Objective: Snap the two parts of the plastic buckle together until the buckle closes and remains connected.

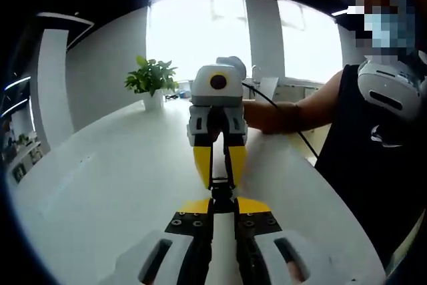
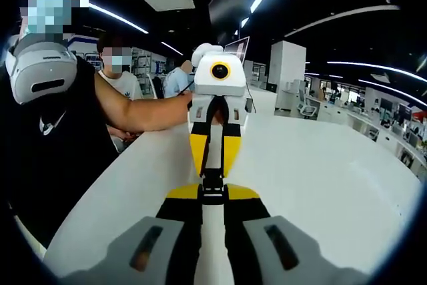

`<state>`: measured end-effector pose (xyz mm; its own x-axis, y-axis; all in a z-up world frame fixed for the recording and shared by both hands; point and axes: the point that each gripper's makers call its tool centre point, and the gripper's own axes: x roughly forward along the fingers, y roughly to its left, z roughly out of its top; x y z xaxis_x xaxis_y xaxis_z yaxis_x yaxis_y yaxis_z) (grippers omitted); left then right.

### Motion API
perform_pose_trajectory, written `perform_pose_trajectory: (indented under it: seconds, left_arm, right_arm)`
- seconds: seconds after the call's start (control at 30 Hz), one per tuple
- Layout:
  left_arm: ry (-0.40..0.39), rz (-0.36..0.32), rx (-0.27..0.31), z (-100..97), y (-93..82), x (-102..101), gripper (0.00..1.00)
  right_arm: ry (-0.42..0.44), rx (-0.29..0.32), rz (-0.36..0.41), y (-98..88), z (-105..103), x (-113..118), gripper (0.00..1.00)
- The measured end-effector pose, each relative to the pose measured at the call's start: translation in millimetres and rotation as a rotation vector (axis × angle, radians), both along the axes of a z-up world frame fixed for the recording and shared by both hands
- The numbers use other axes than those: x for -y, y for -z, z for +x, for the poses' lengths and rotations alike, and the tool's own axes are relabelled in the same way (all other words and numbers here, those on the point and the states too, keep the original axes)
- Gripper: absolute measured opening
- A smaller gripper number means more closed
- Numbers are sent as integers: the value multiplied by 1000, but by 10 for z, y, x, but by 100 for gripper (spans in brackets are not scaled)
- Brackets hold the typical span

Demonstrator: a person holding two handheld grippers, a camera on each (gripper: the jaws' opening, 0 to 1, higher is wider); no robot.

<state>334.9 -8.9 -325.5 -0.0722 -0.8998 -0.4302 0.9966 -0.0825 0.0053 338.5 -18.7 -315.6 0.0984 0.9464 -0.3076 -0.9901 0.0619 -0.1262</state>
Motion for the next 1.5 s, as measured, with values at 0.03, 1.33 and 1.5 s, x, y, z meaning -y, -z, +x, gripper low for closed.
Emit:
perform_pose_trajectory:
  seconds: [0.03,1.33,1.5]
  left_arm:
    - [-2,4,5,4,6,6,8]
    - [10,-39,16,18,-105,-38,8]
    - [10,-33,12,87,-98,-53,8]
  right_arm:
    - [2,1,-3,4,5,2,9]
    - [-9,21,20,-33,-76,-14,9]
    - [-10,17,15,-24,-73,-6,9]
